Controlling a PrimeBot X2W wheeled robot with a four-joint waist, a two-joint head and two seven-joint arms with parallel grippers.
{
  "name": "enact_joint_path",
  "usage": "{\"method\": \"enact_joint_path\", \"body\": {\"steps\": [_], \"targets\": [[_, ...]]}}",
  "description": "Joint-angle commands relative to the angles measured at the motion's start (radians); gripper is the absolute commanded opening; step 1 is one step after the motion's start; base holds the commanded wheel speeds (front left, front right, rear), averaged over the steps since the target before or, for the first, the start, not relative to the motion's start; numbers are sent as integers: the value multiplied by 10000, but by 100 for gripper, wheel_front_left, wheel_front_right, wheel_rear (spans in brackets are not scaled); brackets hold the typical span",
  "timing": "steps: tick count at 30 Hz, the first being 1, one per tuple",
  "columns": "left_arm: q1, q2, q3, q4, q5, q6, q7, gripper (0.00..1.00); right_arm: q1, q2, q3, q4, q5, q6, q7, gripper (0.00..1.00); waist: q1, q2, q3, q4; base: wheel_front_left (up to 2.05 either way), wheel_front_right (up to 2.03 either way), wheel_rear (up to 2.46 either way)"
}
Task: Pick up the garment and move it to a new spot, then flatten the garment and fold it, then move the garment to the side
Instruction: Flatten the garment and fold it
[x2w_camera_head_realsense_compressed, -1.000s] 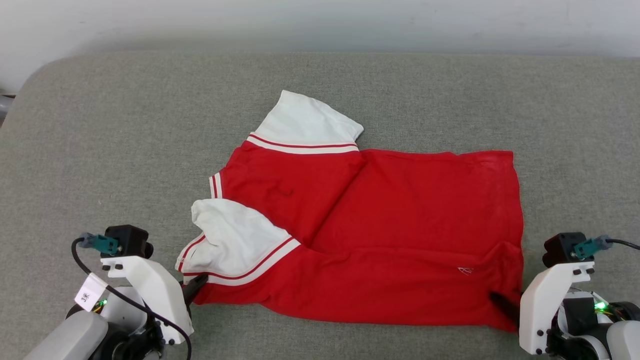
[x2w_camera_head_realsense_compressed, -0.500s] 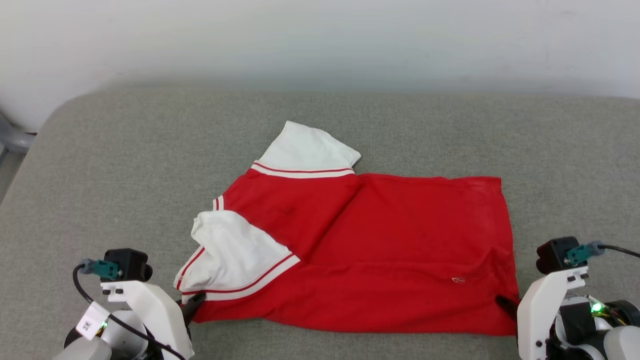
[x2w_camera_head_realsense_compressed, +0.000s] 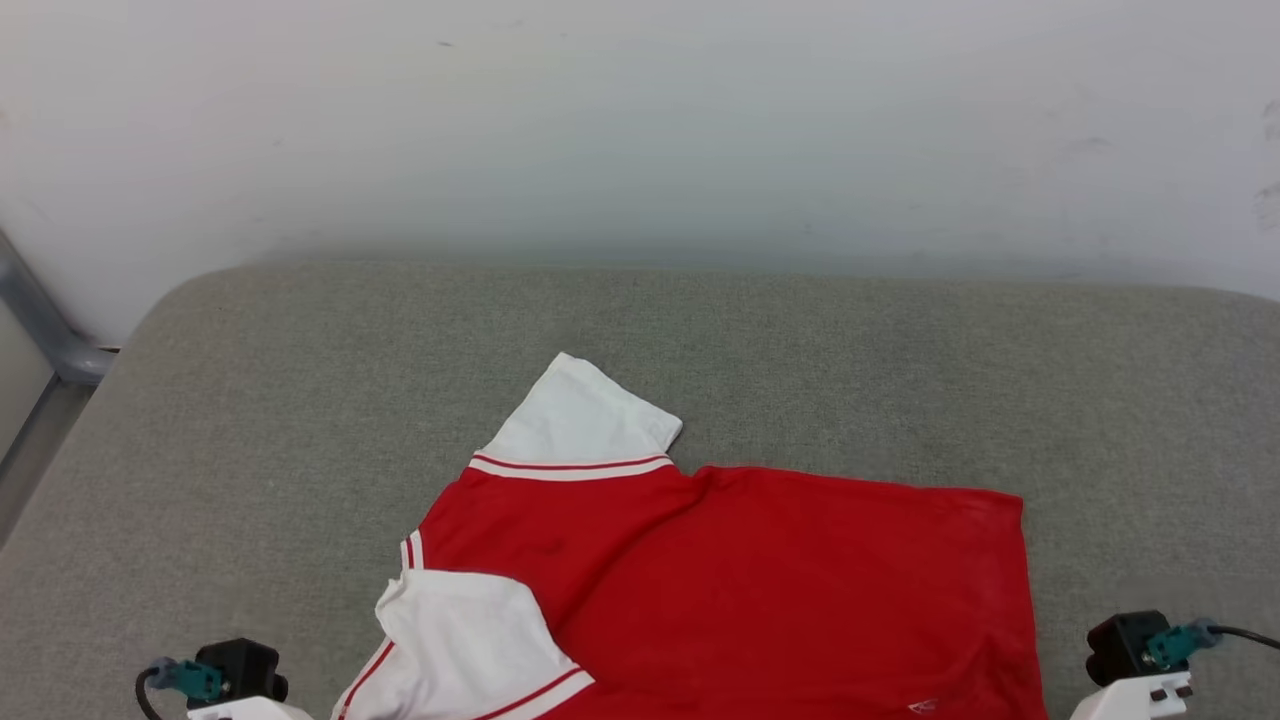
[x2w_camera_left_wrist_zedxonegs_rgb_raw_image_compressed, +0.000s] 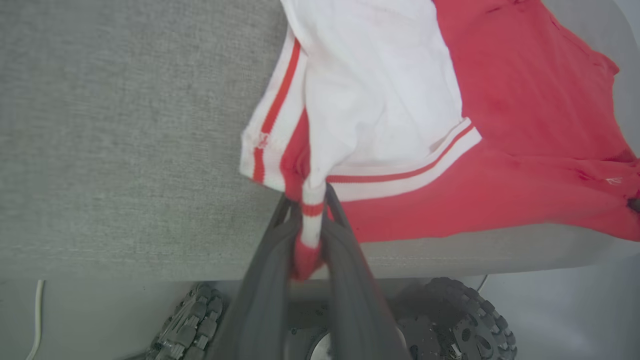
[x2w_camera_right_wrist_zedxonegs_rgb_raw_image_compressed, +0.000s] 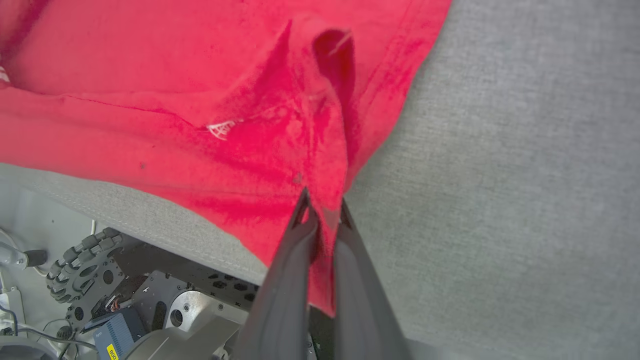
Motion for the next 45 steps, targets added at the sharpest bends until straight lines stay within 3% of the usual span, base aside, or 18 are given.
{"method": "enact_joint_path", "body": {"steps": [1, 3, 4, 5, 6, 7, 8, 9, 10, 14, 17, 21, 23, 29, 34, 40, 45], "targets": [[138, -55, 1, 100, -49, -8, -62, 0, 259, 51, -76, -21, -6, -11, -86, 0, 1, 0, -12, -2, 0, 0, 0], [197, -152, -138, 284, -37, 3, 25, 0, 419, 135, -128, 117, -58, -11, -221, 0, 1, 0, 2, -3, 0, 0, 0], [146, -223, -236, 387, 55, -31, 41, 0, 478, 167, -148, 222, -117, -11, -309, 14, 1, 0, 11, -11, 0, 0, 0], [146, -223, -236, 387, 55, -31, 41, 0, 478, 167, -148, 222, -117, -11, -309, 14, 1, 0, 11, -11, 0, 0, 0], [64, -360, -253, 508, 74, -72, -57, 2, 534, 241, -148, 371, -122, -11, -394, 47, 1, 0, 19, -18, 0, 0, 0], [-7, -490, -260, 651, 78, -121, -137, 31, 567, 298, -145, 478, -124, -10, -535, 100, 1, 0, 22, -19, 0, 0, 0], [-55, -569, -299, 792, 116, -184, -191, 74, 597, 318, -147, 556, -148, -10, -707, 100, 1, 0, 21, -17, 0, 0, 0], [-126, -626, -339, 931, 196, -238, -236, 100, 649, 355, -112, 644, -134, -10, -866, 100, 1, 0, 23, -17, 0, 0, 0], [-289, -883, -325, 1293, 282, -394, -531, 100, 692, 445, -40, 666, -166, -10, -1770, 100, 1, 0, 16, -28, 0, 0, 0], [-558, -1007, -151, 1530, 643, -568, -1283, 100, 598, 590, -134, 361, -495, -10, -3604, 100, 1, 0, -7, -97, 0, 0, 0], [-701, -1217, 196, 1592, 917, -506, -2226, 100, 447, 845, -359, 154, -862, -10, -4923, 100, 1, 0, -26, -162, 0, 0, 0], [-1047, -1443, 375, 1462, 1452, -597, -3280, 100, 213, 1199, -669, -143, -1426, -10, -6031, 100, 1, 0, -16, -243, 0, 0, 0], [-1260, -1501, 360, 1446, 1870, -502, -3721, 100, 98, 1324, -804, -378, -1700, -10, -6333, 100, 1, 0, 33, -276, 0, 0, 0], [-2026, -1912, 324, 1616, 2563, -780, -4715, 100, -261, 1601, -1094, -1067, -2152, -10, -6551, 100, 1, 0, 439, -407, 0, 0, 0], [-3080, -2067, 505, 1938, 2908, -977, -5026, 100, -934, 1763, -1278, -1838, -2450, -10, -6570, 100, 1, 0, 1520, -651, 0, 0, 0], [-4832, -1947, 806, 2718, 2749, -1655, -4611, 100, -1932, 1940, -1303, -2433, -2684, -10, -6655, 100, 1, 0, 2841, -1161, 0, 0, 0], [-6381, -1586, 856, 3521, 2520, -2308, -3486, 100, -2560, 2039, -1269, -2465, -2847, -10, -6852, 100, 1, 0, 3583, -1659, 0, 0, 0]]}}
